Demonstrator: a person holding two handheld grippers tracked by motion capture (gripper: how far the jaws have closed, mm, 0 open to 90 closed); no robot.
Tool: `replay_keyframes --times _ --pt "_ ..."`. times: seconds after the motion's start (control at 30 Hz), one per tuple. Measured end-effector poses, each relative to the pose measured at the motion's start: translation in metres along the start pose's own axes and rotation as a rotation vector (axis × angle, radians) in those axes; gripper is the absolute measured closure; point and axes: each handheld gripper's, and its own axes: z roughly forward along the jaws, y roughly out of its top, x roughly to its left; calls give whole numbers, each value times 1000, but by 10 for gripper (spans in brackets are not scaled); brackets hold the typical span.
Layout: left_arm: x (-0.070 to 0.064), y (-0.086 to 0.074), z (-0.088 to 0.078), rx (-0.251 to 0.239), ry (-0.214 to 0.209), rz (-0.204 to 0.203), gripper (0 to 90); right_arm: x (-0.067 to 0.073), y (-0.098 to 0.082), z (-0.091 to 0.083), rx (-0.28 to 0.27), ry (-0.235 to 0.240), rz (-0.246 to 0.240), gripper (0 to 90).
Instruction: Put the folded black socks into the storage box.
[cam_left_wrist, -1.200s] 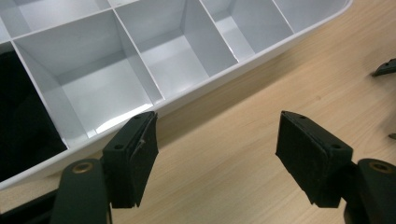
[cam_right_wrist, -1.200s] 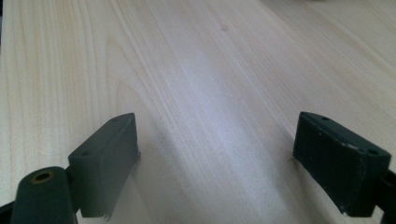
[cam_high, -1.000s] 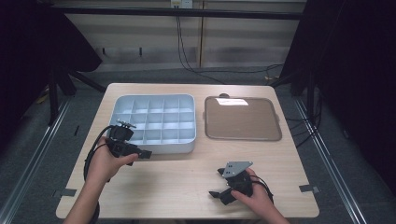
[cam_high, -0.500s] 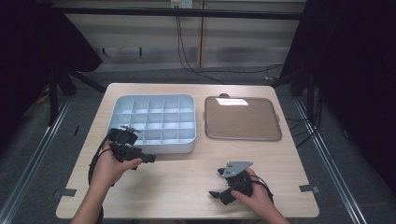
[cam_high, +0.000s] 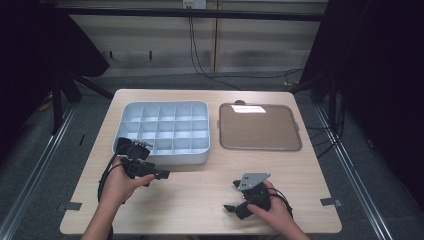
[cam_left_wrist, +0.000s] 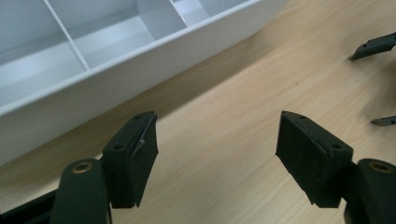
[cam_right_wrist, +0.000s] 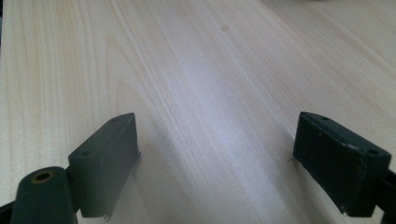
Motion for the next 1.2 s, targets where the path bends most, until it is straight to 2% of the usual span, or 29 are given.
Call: replay_keyframes --times 0.4,0.5,0.6,0.97,1.13,1.2 --pt "-1 -9 8 -12 -11 -2 289 0 0 0 0 0 0 132" --pt "0 -13 12 -1 -14 8 289 0 0 0 0 0 0 132" --pt "0 -16 16 4 -16 2 289 0 0 0 0 0 0 132" --pt "-1 -25 26 5 -33 22 291 0 0 0 0 0 0 132" --pt "-3 -29 30 -9 -26 23 289 0 0 0 -1 -1 3 132" --pt "-2 -30 31 -8 -21 40 289 0 0 0 0 0 0 132"
